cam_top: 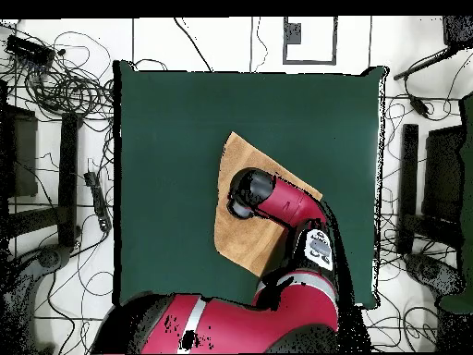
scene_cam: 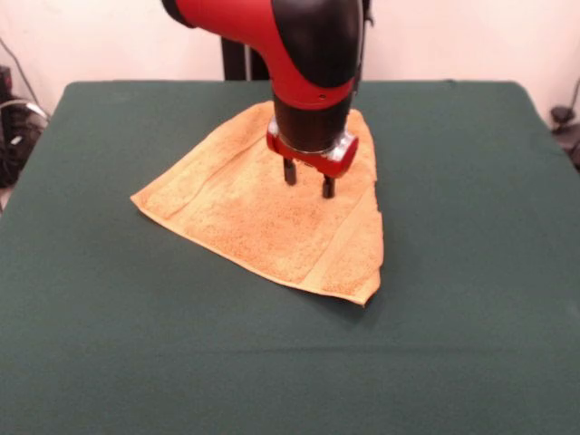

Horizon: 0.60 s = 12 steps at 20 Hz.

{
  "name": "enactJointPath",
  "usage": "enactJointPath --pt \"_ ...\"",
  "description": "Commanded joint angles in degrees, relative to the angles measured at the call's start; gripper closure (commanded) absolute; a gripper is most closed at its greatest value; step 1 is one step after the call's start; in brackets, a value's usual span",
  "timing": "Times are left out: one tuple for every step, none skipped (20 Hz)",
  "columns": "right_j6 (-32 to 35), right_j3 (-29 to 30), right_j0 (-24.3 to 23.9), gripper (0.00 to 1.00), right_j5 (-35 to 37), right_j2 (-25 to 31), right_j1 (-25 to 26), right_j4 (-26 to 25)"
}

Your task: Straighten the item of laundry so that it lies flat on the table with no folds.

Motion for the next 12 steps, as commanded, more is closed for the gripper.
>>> enactJointPath --pt "-0.6 7.4 -5.6 0.0 -14.8 8.4 -5.1 -5.6" --pt "-0.4 7.4 -5.8 0.0 -15.2 8.7 -5.0 -5.7" --pt "-0.1 7.2 -6.0 0.0 -15.4 8.9 -5.0 -6.2" --pt "0.3 7.1 -6.3 0.0 -15.2 9.1 -5.0 -6.7" --pt "0.7 7.0 -6.5 0.0 -15.1 9.3 -5.0 -7.3" --pt "1.1 6.8 -6.7 0.0 -14.9 9.5 -5.0 -7.8" --pt "1.6 7.0 -6.8 0.0 -15.1 9.7 -5.1 -8.3" --pt "2.0 6.8 -7.0 0.0 -14.9 9.9 -5.1 -8.7" --pt "2.4 6.8 -6.9 0.0 -14.9 10.0 -5.1 -9.2" --pt "2.7 6.6 -7.0 0.0 -14.8 10.1 -5.1 -9.5" --pt "3.0 6.6 -7.1 0.0 -14.9 10.2 -5.1 -9.7" --pt "3.2 6.5 -7.2 0.0 -14.9 10.3 -5.1 -10.0"
